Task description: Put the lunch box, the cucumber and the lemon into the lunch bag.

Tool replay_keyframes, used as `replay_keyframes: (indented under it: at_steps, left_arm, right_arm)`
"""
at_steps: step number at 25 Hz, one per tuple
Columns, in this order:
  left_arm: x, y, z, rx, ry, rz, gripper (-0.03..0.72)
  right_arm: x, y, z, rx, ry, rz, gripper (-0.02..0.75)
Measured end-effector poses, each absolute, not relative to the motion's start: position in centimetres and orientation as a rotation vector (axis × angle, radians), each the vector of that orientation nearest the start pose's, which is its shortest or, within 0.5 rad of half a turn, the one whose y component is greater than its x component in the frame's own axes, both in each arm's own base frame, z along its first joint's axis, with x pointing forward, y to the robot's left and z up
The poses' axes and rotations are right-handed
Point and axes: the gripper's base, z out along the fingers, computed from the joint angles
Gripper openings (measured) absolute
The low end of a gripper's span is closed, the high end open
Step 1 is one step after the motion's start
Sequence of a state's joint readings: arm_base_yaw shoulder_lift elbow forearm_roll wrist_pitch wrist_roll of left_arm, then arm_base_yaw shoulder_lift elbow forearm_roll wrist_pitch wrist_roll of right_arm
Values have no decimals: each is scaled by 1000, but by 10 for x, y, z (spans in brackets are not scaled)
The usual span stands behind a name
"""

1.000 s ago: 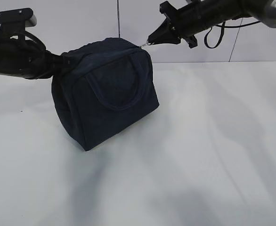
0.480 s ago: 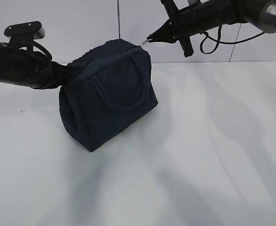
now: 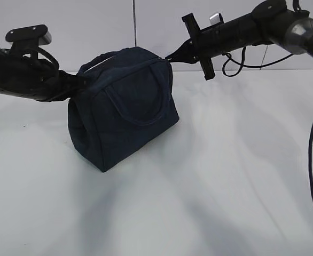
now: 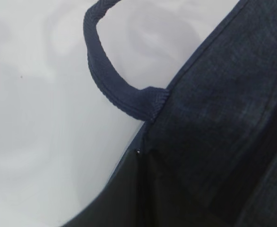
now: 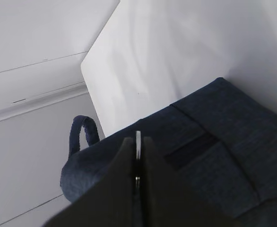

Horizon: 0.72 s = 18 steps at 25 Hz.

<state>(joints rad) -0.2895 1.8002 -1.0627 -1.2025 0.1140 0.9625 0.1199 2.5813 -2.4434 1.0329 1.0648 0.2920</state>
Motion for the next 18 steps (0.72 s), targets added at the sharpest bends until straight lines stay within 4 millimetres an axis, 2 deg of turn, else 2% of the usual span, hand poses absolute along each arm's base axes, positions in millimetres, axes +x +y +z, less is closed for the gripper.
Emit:
replay_keyframes:
  at_steps: [9, 18]
  left_arm:
    - [366, -119, 196, 115, 2287, -395, -10]
    - [366, -119, 196, 115, 2287, -395, -10]
  right_arm:
    - [546, 119, 207, 692, 2405, 1594, 1]
    - [547, 105, 204, 696, 2416, 1575, 1]
